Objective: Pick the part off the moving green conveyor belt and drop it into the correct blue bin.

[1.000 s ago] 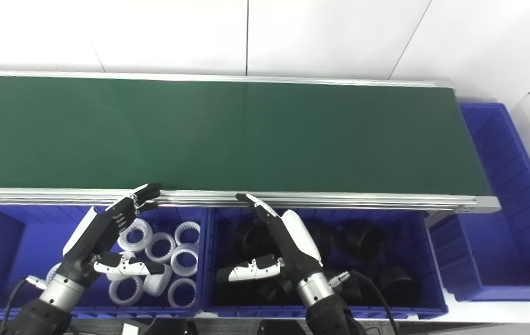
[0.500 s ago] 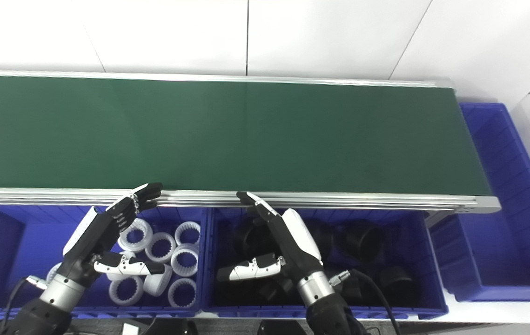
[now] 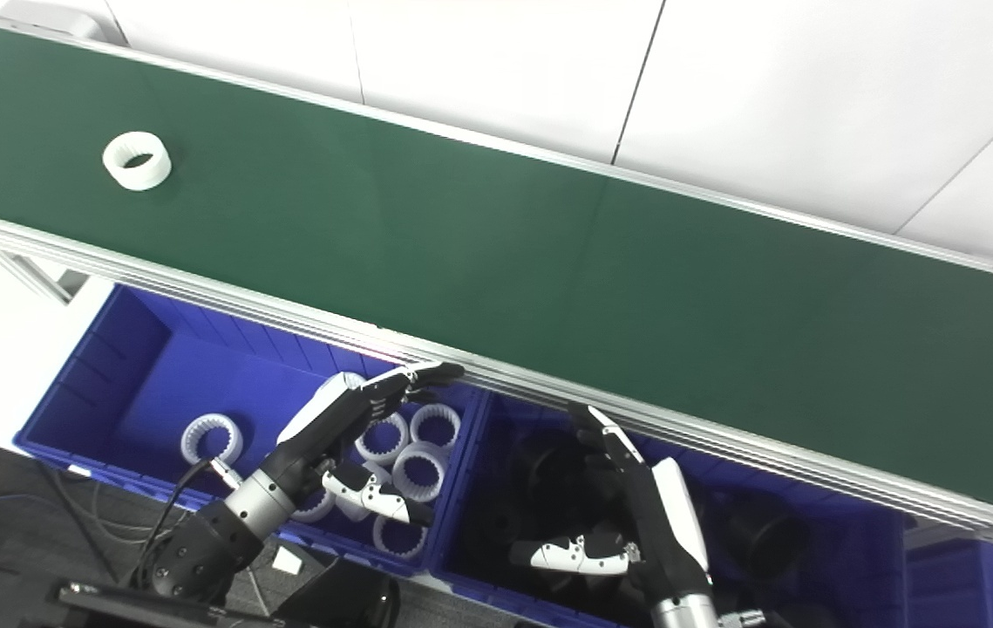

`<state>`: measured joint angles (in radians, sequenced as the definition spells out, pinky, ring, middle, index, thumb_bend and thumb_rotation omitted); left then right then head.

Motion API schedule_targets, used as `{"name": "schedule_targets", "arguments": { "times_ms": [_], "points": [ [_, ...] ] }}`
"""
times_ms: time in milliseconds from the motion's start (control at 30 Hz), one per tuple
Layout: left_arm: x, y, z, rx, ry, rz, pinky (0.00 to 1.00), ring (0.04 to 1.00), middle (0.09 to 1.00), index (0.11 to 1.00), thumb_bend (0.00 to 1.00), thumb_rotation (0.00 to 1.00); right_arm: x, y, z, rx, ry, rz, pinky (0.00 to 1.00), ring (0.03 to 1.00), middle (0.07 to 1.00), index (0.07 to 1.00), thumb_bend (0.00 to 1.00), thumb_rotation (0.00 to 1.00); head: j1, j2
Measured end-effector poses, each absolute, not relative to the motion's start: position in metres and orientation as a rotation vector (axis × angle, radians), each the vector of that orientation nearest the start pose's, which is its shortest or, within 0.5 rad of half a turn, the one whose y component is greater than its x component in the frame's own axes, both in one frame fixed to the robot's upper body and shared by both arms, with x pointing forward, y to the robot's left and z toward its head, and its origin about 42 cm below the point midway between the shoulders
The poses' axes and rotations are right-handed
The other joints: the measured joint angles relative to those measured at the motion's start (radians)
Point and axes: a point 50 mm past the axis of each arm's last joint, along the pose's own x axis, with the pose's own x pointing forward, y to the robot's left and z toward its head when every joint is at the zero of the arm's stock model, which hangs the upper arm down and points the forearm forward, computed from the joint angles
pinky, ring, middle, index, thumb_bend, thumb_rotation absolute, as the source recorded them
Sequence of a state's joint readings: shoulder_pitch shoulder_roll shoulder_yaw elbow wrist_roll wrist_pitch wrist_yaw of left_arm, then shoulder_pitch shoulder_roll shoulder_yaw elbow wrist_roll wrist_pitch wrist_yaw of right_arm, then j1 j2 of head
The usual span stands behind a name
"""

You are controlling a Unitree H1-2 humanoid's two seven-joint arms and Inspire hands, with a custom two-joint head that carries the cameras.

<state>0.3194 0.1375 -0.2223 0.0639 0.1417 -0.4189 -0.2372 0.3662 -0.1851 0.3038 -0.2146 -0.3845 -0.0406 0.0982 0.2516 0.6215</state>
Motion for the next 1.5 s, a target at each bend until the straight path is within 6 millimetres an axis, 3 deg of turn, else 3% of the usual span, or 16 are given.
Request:
{"name": "schedule_targets", "arguments": {
  "times_ms": [33,67,133,233,467,700,867,1067,1267,1500],
  "points": [
    [0.152,0.196,0.031,0.209,-0.014,-0.463,0.86,0.901,0.904,0.857,0.94,0.15,0.148,-0.193,0.068,-0.472,0.108,0.387,0.75,0.847,0.865,0.868,0.93,0.05,0.0,0.0],
    [0.152,0.196,0.03,0.21,-0.012,-0.463,0.86,0.898,0.901,0.854,0.95,0.15,0.148,-0.193,0.066,-0.472,0.114,0.388,0.75,0.846,0.866,0.867,0.93,0.07,-0.009,-0.037],
    [0.153,0.196,0.026,0.21,-0.003,-0.463,0.86,0.891,0.893,0.849,0.95,0.15,0.146,-0.194,0.059,-0.474,0.132,0.391,0.75,0.841,0.863,0.861,0.93,0.1,-0.009,-0.037],
    [0.154,0.195,0.023,0.215,0.006,-0.475,0.84,0.881,0.886,0.841,0.95,0.13,0.145,-0.195,0.052,-0.477,0.137,0.387,0.74,0.838,0.859,0.856,0.94,0.1,-0.021,-0.081],
    [0.157,0.199,0.021,0.188,0.011,-0.449,0.78,0.857,0.879,0.822,0.97,0.13,0.148,-0.192,0.045,-0.49,0.12,0.387,0.71,0.817,0.848,0.848,0.96,0.1,-0.037,-0.124],
    [0.159,0.202,0.024,0.147,-0.002,-0.403,0.74,0.833,0.864,0.806,0.97,0.13,0.152,-0.19,0.041,-0.486,0.096,0.378,0.71,0.813,0.84,0.836,0.98,0.03,-0.045,-0.163],
    [0.165,0.2,0.039,0.114,-0.061,-0.38,0.69,0.805,0.848,0.795,0.99,0.11,0.154,-0.187,0.039,-0.476,0.098,0.378,0.69,0.811,0.839,0.832,0.98,0.03,-0.045,-0.184],
    [0.184,0.203,0.075,0.091,-0.21,-0.342,0.68,0.807,0.844,0.793,0.98,0.14,0.156,-0.185,0.037,-0.476,0.099,0.378,0.68,0.799,0.833,0.828,0.98,0.03,-0.051,-0.19],
    [0.208,0.201,0.107,0.074,-0.343,-0.323,0.68,0.802,0.846,0.806,0.96,0.26,0.163,-0.185,0.035,-0.476,0.099,0.379,0.68,0.807,0.837,0.83,0.99,0.02,-0.051,-0.192],
    [0.228,0.205,0.127,0.144,-0.412,-0.216,0.68,0.812,0.849,0.821,0.91,0.4,0.163,-0.186,0.033,-0.475,0.105,0.381,0.68,0.803,0.833,0.827,0.99,0.02,-0.049,-0.197]
  ]
}}
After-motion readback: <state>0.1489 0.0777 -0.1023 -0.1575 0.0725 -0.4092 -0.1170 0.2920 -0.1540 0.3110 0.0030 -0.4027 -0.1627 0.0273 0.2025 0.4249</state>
